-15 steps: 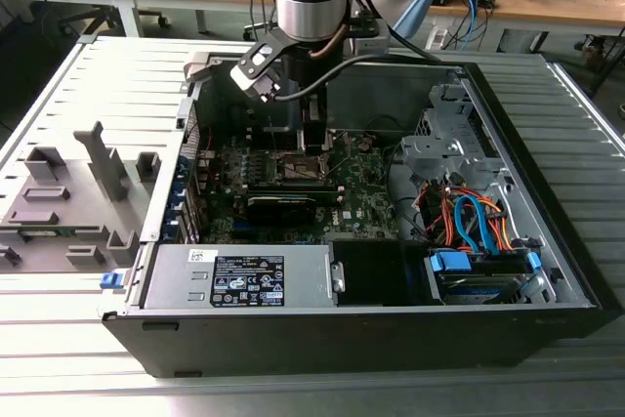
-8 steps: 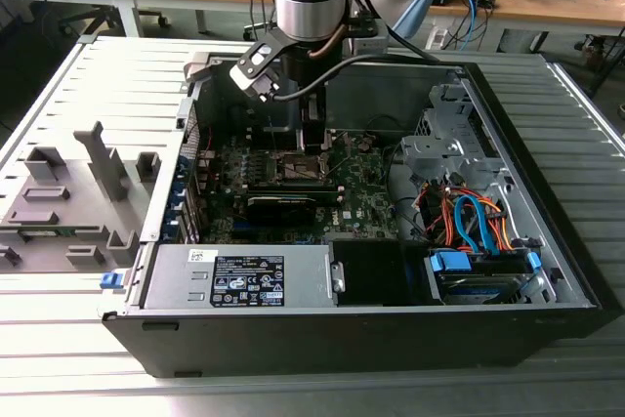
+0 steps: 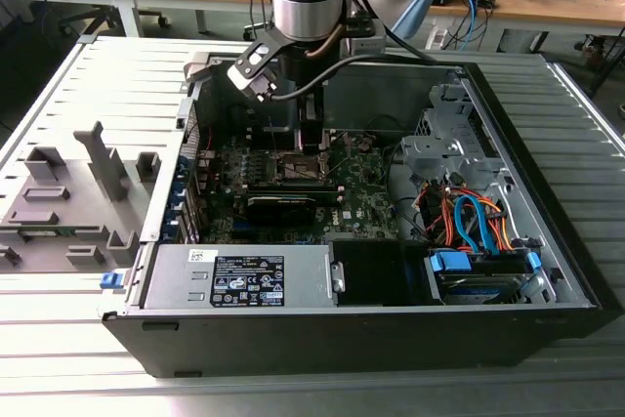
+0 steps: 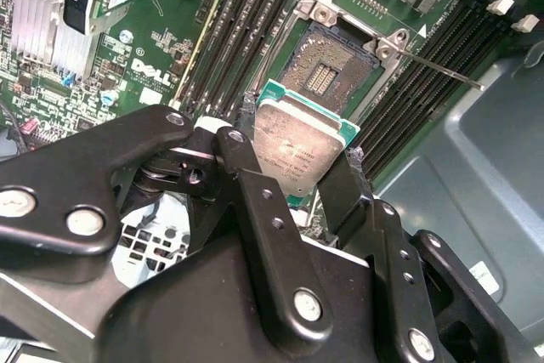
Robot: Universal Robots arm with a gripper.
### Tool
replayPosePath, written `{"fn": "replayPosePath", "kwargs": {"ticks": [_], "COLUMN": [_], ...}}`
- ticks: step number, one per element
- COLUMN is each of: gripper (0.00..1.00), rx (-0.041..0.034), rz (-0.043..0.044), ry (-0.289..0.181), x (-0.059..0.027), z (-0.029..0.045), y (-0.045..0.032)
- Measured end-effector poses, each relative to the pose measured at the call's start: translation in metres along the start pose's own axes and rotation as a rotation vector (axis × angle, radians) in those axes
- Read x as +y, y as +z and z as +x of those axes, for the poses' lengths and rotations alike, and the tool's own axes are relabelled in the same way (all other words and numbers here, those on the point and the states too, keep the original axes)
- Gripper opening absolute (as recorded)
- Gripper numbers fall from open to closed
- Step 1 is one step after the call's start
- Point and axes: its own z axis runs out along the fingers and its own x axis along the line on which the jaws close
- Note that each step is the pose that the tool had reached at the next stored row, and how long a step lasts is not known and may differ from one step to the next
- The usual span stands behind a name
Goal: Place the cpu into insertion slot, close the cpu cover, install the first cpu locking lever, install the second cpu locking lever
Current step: 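Place the cpu into insertion slot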
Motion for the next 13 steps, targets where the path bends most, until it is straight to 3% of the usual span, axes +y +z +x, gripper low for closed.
{"fn": "replayPosePath", "kwargs": {"ticks": [11,13], "gripper": [0.54,0.54], "rx": [0.0,0.0], "rz": [-0.0001,0.0], "ry": [0.0,0.0], "x": [-0.002,-0.0045], "z": [0.0,0.0002], "y": [0.0004,0.0034]}}
